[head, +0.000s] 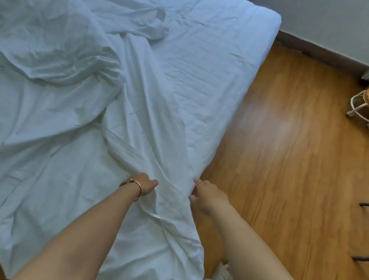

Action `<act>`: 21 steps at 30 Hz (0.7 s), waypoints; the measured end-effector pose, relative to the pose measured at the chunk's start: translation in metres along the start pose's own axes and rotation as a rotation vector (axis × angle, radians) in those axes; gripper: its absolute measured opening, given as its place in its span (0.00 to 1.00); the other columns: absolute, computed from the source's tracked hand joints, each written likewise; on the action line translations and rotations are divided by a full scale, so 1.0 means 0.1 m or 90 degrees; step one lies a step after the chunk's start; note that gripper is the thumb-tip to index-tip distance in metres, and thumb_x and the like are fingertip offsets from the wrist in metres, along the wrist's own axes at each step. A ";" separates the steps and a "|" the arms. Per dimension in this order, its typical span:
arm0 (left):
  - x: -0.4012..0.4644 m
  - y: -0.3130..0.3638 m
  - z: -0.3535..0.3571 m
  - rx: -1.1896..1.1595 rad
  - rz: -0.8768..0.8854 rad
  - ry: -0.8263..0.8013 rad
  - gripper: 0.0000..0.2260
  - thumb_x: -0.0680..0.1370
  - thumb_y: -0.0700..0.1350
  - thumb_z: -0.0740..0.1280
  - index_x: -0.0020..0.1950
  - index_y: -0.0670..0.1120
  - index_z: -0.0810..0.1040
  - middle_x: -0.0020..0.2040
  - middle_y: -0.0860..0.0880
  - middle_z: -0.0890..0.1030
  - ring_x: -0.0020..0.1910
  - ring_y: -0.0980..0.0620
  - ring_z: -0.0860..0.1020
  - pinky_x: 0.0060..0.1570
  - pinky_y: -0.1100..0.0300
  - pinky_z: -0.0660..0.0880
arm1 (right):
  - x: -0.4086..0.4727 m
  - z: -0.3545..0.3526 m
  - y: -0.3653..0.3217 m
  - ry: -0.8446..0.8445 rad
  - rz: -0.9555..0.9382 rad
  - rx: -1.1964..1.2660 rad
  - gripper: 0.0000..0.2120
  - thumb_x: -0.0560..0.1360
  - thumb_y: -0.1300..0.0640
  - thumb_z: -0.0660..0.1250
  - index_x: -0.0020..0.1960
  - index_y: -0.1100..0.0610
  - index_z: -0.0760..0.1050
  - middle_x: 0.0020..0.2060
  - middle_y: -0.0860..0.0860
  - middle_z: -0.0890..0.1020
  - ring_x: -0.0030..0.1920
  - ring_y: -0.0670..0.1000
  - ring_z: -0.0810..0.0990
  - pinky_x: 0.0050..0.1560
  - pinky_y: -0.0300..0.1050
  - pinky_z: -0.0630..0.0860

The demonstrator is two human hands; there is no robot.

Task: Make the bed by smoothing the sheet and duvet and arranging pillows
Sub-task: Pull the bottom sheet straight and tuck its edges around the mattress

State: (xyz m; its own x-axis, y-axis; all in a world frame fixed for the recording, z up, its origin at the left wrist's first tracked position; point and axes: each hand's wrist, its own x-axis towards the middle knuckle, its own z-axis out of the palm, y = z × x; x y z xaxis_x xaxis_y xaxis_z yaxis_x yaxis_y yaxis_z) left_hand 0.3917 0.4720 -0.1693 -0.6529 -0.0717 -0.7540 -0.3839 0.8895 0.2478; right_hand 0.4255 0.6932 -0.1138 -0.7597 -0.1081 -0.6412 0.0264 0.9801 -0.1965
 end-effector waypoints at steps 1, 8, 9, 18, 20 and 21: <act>0.04 0.08 -0.04 0.005 -0.023 0.018 0.19 0.77 0.59 0.57 0.51 0.44 0.76 0.56 0.43 0.79 0.50 0.44 0.77 0.50 0.56 0.72 | 0.04 -0.12 0.14 -0.006 -0.024 -0.036 0.26 0.80 0.46 0.57 0.75 0.50 0.57 0.66 0.53 0.70 0.64 0.56 0.71 0.57 0.54 0.73; 0.15 0.47 -0.54 -0.167 -0.167 0.175 0.23 0.78 0.56 0.58 0.54 0.38 0.78 0.54 0.39 0.80 0.51 0.41 0.78 0.48 0.54 0.72 | 0.53 -1.33 0.61 0.037 -0.194 -0.190 0.27 0.80 0.44 0.57 0.76 0.51 0.57 0.71 0.52 0.67 0.69 0.55 0.67 0.60 0.54 0.73; 0.20 0.52 -0.63 -0.183 -0.181 0.180 0.23 0.78 0.57 0.59 0.56 0.38 0.78 0.54 0.39 0.80 0.52 0.41 0.78 0.48 0.55 0.72 | 0.68 -1.50 0.57 0.048 -0.212 -0.208 0.27 0.80 0.44 0.57 0.76 0.51 0.57 0.71 0.52 0.67 0.69 0.56 0.67 0.59 0.54 0.73; 1.04 0.78 -1.37 -0.427 -0.441 0.312 0.48 0.68 0.70 0.66 0.77 0.45 0.53 0.75 0.43 0.57 0.74 0.41 0.55 0.69 0.35 0.57 | 2.28 -2.58 -0.46 0.039 -0.431 -0.401 0.27 0.81 0.45 0.56 0.77 0.50 0.56 0.72 0.50 0.65 0.72 0.53 0.63 0.63 0.53 0.69; 1.31 0.72 -1.57 -0.483 -0.512 0.309 0.56 0.63 0.73 0.67 0.79 0.48 0.45 0.78 0.42 0.47 0.76 0.38 0.46 0.69 0.30 0.48 | 2.62 -2.74 -0.70 0.010 -0.488 -0.435 0.27 0.81 0.44 0.56 0.77 0.48 0.55 0.74 0.49 0.64 0.73 0.53 0.61 0.63 0.53 0.69; 1.43 0.68 -1.67 -0.493 -0.539 0.312 0.59 0.61 0.75 0.68 0.79 0.48 0.42 0.79 0.42 0.42 0.76 0.36 0.42 0.69 0.29 0.45 | 2.78 -2.80 -0.82 -0.002 -0.519 -0.452 0.27 0.81 0.43 0.56 0.77 0.48 0.55 0.74 0.49 0.63 0.73 0.52 0.61 0.64 0.53 0.68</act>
State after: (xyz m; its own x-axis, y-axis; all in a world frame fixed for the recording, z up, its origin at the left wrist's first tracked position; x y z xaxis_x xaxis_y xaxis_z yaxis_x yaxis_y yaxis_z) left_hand 0.1634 0.4467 -0.1590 -0.1245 -0.8006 -0.5862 -0.9768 -0.0050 0.2143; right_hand 0.0303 0.6289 -0.0682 -0.3766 -0.7708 -0.5138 -0.8699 0.4850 -0.0899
